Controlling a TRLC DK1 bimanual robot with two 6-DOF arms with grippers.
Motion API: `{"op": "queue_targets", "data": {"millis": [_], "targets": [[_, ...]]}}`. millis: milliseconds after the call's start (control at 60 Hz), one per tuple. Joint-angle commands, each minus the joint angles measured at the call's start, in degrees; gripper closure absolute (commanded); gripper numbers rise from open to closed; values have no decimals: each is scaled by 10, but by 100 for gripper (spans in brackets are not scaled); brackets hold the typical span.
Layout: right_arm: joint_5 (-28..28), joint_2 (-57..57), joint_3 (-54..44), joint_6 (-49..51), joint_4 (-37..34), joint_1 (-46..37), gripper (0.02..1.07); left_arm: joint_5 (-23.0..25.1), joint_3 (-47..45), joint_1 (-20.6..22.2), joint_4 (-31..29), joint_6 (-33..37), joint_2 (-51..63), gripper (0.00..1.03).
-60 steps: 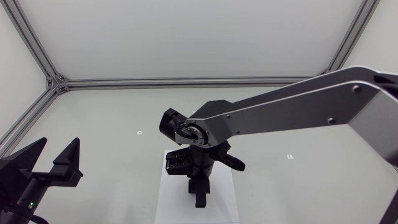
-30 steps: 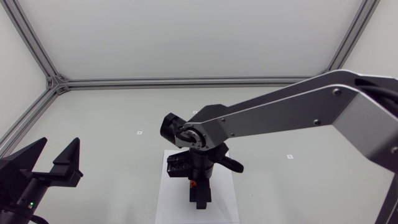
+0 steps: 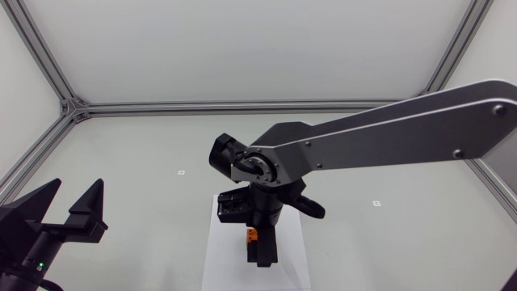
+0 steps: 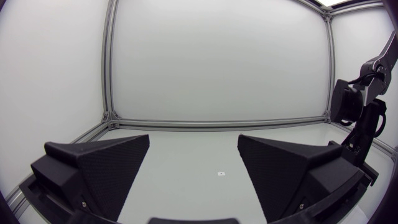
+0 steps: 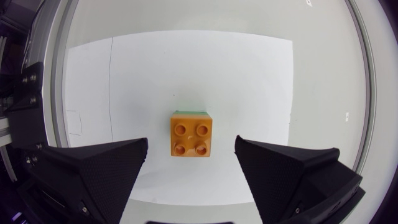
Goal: Pick up the orange 2x2 brick with the right arm and stack it on top of the green 2x2 brick in the center
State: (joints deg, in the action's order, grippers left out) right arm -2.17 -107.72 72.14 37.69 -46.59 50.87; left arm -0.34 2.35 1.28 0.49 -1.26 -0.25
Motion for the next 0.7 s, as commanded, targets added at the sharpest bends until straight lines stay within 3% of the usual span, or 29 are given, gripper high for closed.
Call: {"op": "queue_targets", "data": {"millis": [0,400,683], "targets": [[-1,42,-16,-4,-19,-5,6,3,-23,-1,-8,7,-5,4],[-15,265,-64,-22,-73,-69,6,3,-23,-1,-8,7,-5,4],[-29,422,-140,-52,-32,-169,6,3,-23,-1,-8,7,-5,4]]}}
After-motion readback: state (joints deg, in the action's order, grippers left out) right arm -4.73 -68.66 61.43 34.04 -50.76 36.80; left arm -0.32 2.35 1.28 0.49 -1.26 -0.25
